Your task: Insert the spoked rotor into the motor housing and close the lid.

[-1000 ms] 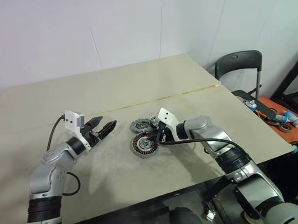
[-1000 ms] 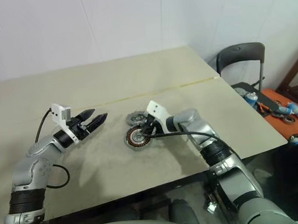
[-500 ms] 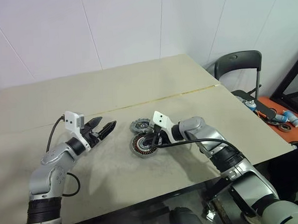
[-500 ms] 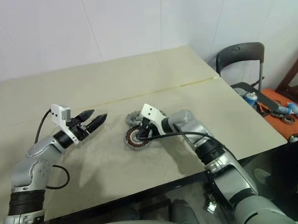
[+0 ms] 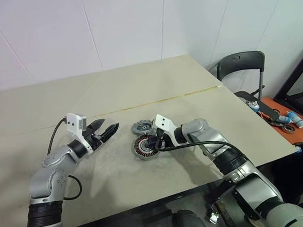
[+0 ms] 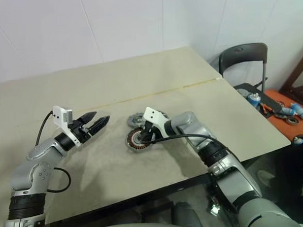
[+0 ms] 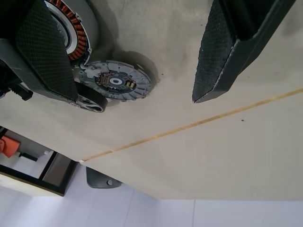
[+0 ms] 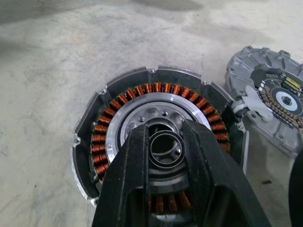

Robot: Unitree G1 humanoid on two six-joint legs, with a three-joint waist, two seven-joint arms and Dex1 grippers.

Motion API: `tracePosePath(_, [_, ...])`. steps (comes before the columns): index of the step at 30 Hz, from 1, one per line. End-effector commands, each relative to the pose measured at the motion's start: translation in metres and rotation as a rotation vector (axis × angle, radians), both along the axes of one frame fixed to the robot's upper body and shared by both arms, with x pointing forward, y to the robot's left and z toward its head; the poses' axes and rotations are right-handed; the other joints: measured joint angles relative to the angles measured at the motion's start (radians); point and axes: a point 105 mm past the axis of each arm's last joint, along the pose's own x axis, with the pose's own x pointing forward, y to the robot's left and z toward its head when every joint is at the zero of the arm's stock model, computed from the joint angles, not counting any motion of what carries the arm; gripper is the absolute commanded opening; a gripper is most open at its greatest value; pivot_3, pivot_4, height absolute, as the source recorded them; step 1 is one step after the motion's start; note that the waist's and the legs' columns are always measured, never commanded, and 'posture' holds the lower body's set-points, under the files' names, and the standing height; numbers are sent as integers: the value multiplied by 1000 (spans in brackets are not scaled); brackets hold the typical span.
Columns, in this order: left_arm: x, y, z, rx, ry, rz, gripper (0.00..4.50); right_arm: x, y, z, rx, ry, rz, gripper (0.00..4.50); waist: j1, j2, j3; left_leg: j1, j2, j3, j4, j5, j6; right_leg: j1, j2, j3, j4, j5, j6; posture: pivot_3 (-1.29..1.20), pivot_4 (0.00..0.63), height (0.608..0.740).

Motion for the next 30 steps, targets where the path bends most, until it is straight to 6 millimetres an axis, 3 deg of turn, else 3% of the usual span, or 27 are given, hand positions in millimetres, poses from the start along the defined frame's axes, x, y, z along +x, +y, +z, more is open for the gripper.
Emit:
tracePosePath(1, [-1, 1, 17, -8, -59, 0, 4097, 3, 5, 1, -2, -16, 4, 707, -1, 0, 0, 0, 0, 0, 0, 0, 0, 0, 0, 0, 0, 0, 0, 0, 0, 740])
tracePosePath(23, [-2, 1, 16, -8, -51, 11, 4097, -6, 26, 8, 32, 24, 76, 707, -6, 0, 0, 2, 1, 0, 0, 1, -2, 0, 1, 0, 2, 1, -2, 0, 0, 740])
tracePosePath(30, [-1, 2, 15, -4, -48, 15, 4097, -1, 29, 27, 115, 49, 60, 707, -3, 0, 0, 1, 1, 0, 0, 1, -2, 0, 1, 0, 2, 1, -2, 0, 0, 740])
